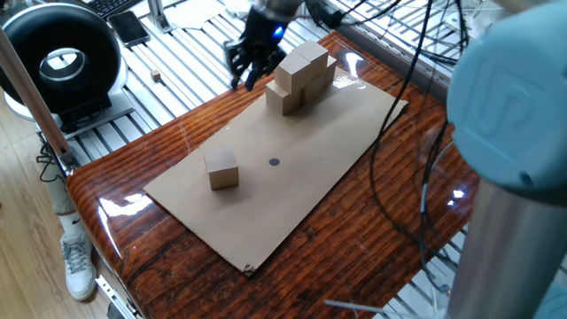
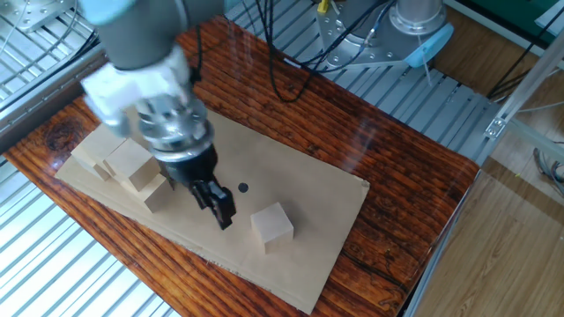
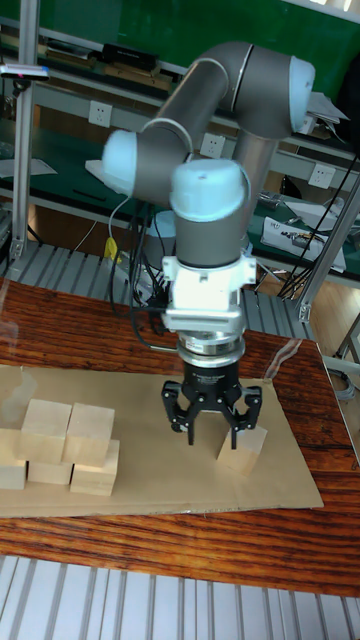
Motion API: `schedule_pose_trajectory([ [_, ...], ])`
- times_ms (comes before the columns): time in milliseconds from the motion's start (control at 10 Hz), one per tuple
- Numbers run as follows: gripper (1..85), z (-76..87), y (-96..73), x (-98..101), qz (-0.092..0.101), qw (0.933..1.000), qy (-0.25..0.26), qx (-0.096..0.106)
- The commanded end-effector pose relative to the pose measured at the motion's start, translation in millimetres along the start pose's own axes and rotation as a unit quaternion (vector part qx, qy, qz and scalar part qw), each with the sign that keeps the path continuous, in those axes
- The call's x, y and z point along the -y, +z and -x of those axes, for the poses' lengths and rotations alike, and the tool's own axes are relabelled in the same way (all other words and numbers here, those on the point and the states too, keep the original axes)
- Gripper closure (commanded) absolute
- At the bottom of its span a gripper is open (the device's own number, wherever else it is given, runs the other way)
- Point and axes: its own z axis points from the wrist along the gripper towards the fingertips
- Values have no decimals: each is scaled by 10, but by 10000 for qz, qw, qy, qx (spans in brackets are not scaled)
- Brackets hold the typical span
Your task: Stack the blocks into a pyramid shape
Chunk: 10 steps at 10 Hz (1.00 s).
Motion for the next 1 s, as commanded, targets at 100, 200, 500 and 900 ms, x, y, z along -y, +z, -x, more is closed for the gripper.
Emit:
schedule_pose_trajectory([
  [100, 363, 141, -98, 713, -1572, 9757, -1518, 167],
  [200, 303, 155, -72, 619, -1396, 9756, -1684, 198],
  [500, 300, 54, -12, 386, -912, 9804, -1747, 78],
  [900, 270, 101, 36, -21, -240, 9962, -770, 324],
])
